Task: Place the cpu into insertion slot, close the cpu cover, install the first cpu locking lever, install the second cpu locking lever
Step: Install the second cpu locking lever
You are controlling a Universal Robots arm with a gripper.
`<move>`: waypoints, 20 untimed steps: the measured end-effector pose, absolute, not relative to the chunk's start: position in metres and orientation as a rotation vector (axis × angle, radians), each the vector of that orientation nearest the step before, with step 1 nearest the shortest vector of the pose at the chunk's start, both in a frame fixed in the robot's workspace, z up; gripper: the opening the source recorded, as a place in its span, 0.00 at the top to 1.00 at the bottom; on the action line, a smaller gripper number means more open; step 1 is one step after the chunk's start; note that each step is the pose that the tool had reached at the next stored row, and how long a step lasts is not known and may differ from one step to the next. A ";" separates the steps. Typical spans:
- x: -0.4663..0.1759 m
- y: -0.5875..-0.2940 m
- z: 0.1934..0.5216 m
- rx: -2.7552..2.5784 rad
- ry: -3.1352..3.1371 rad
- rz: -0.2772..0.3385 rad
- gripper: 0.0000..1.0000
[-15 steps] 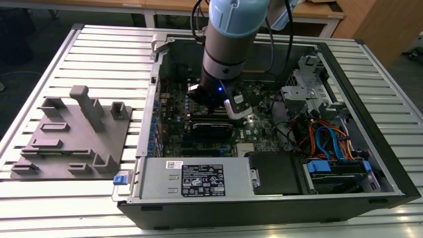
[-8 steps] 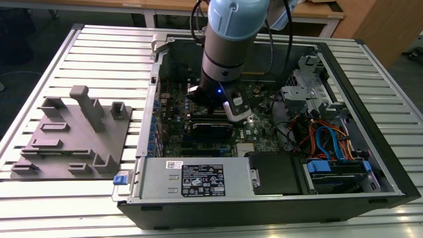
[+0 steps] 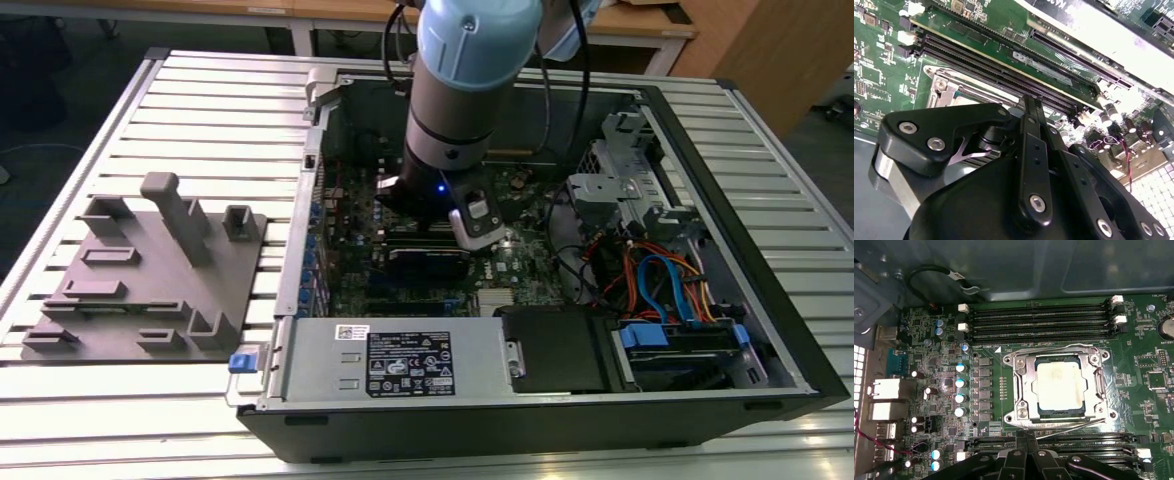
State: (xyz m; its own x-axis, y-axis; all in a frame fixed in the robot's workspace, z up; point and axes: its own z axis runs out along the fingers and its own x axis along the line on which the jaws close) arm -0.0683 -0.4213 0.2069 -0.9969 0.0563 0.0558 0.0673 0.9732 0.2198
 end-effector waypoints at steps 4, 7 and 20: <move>-0.069 -0.423 0.205 -0.096 -3.069 -0.363 0.90; -0.070 -0.423 0.204 -0.095 -3.067 -0.372 0.90; -0.071 -0.423 0.203 -0.094 -3.060 -0.417 0.90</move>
State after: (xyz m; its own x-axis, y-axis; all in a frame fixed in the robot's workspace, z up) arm -0.0707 -0.4233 0.2026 -0.9968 0.0535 0.0595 0.0675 0.9617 0.2657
